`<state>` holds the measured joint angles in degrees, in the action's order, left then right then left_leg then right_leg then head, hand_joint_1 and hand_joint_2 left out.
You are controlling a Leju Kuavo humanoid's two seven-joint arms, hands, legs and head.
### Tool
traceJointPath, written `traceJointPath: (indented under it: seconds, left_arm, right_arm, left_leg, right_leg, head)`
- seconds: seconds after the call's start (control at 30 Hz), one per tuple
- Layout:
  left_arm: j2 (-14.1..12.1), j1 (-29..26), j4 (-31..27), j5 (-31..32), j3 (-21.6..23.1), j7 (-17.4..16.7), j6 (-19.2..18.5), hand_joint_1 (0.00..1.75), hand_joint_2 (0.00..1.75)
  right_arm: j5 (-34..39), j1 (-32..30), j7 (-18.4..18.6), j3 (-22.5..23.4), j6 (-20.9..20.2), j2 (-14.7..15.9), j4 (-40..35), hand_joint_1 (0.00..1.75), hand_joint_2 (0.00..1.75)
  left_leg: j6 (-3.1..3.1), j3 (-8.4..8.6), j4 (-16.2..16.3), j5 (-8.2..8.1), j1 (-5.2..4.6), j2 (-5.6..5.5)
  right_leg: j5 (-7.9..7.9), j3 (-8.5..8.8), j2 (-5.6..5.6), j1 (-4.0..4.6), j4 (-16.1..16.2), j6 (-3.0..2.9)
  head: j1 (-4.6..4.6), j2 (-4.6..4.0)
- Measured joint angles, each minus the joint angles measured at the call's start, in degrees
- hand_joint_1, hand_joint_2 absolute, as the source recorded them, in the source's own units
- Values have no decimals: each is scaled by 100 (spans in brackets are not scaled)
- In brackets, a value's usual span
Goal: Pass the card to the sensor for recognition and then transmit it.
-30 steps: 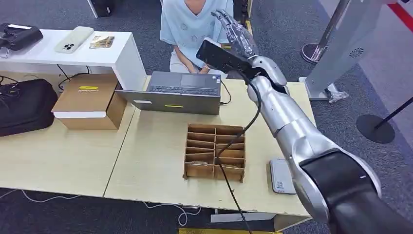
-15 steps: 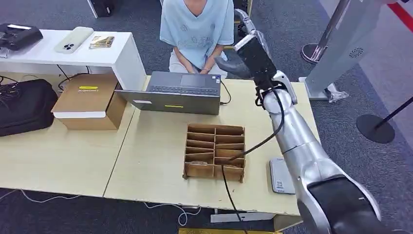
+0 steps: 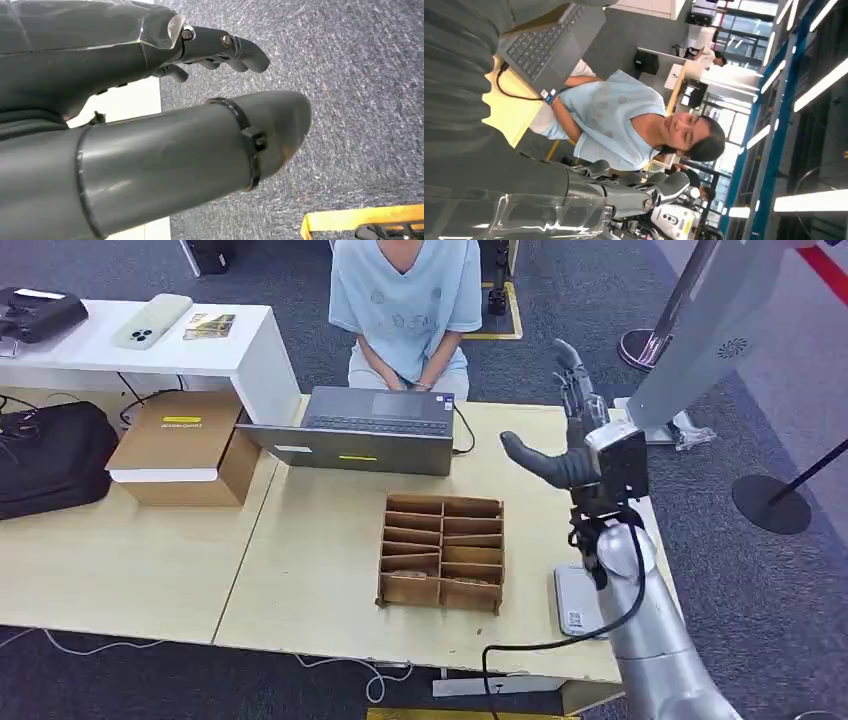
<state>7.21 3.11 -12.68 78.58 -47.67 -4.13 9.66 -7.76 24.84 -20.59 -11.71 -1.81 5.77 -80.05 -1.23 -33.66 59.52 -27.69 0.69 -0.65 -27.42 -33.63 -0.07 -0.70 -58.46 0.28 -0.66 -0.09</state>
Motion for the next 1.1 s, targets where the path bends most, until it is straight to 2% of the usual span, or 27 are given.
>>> traceJointPath:
  seconds: [0.17, 0.43, 0.63, 0.77, 0.9, 1.03, 1.1]
  left_arm:
    - [11, -8, 0, 0, -31, 2, 11, 0, 0]
    - [33, -14, 0, -7, -107, -4, 15, 0, 0]
    - [52, -22, 0, 0, -138, -9, 57, 0, 0]
    - [79, -28, 0, 13, -140, -18, 81, 0, 0]
    - [112, -28, 0, 26, -155, -98, 109, 0, 0]
    - [142, -27, 0, 46, -181, -111, 111, 0, 0]
    - [149, -27, 0, 61, -181, -111, 109, 0, 0]
  right_arm:
    - [-18, -894, -218, 102, 151, 126, -840, 0, 175]
    - [-317, -1843, -323, 114, 419, 188, -1695, 0, 175]
    - [-1041, -2505, -241, 96, 980, 175, -2060, 0, 175]
    - [-1837, -2870, -15, 94, 1614, 135, -2178, 0, 175]
    - [-3586, -3091, 578, 114, 2529, 24, -2194, 0, 175]
    - [-5067, -3185, 1177, 140, 2961, -111, -2194, 0, 175]
    - [-5507, -3210, 1402, 177, 3062, -188, -2194, 0, 175]
  left_leg:
    - [-3, -1, -3, -2, 0, 1]
    - [-3, 0, -5, -2, 0, 2]
    - [-2, -1, -5, -3, 0, 1]
    - [-1, -2, -5, -5, -1, 1]
    - [-1, -1, -5, -5, -1, 2]
    - [-3, 1, -5, -6, 0, 3]
    - [-3, 1, -5, -6, 0, 3]
  right_leg:
    - [-3, 0, 0, 0, 0, 3]
    - [-4, 0, 1, 0, -1, 3]
    - [-7, 1, 0, 0, 0, 6]
    - [-10, 1, 1, -1, 0, 7]
    - [-10, 1, 1, -1, 0, 7]
    - [-10, 1, 2, 0, 0, 7]
    - [-10, 1, 2, 0, 0, 7]
  head:
    - [0, 2]
    - [2, 2]
    - [0, 2]
    - [0, 2]
    - [0, 2]
    - [0, 2]
    - [0, 2]
